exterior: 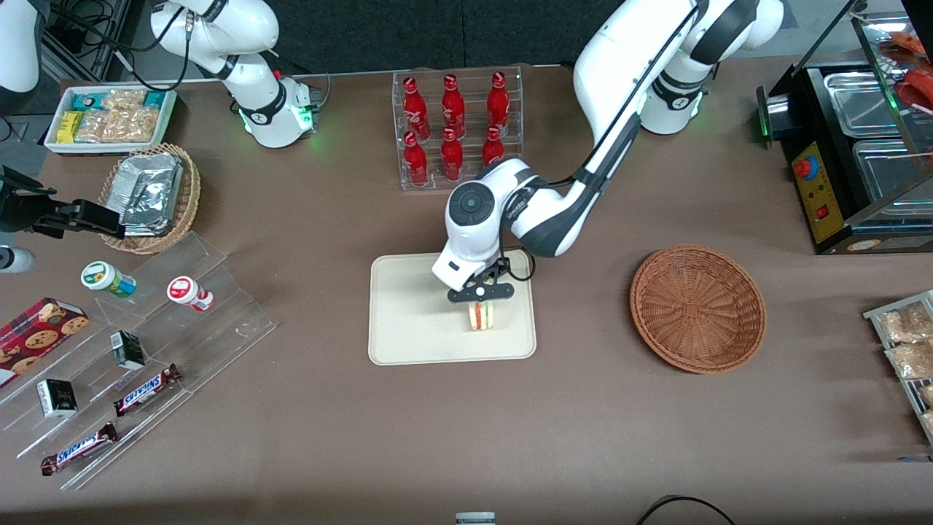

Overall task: Place sandwich from basket to tray
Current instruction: 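Carry the sandwich with the left gripper over the cream tray, then lower the sandwich onto the tray and open the left gripper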

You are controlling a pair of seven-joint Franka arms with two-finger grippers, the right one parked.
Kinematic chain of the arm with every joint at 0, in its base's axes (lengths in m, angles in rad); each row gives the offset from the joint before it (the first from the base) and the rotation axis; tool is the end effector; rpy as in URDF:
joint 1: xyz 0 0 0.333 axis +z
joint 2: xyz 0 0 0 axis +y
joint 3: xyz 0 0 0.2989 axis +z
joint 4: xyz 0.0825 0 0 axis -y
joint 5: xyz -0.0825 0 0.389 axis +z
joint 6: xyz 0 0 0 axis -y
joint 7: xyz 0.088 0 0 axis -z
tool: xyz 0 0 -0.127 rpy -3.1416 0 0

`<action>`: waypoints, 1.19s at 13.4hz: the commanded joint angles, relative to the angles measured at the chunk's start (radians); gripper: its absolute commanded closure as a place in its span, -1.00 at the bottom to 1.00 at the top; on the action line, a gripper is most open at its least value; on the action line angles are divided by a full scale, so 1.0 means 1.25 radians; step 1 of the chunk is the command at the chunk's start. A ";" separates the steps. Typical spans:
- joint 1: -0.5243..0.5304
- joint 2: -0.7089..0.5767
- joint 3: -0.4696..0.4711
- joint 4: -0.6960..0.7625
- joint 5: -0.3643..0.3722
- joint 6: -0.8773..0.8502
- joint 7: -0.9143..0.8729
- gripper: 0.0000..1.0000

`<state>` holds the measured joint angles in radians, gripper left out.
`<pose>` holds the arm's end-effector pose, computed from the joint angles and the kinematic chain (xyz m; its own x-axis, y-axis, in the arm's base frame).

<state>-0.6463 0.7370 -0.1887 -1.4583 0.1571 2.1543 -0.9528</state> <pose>0.4971 -0.5070 0.2146 0.9970 0.0757 -0.0135 0.0753 -0.9969 -0.0228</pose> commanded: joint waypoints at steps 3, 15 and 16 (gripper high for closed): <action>-0.024 0.034 0.009 0.030 0.030 0.011 -0.006 1.00; 0.011 -0.047 0.010 0.034 0.002 -0.014 -0.048 -0.98; 0.015 -0.071 0.010 0.034 -0.002 -0.031 -0.050 -0.98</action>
<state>-0.6492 0.7324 -0.1781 -1.4018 0.1825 2.1697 -0.9952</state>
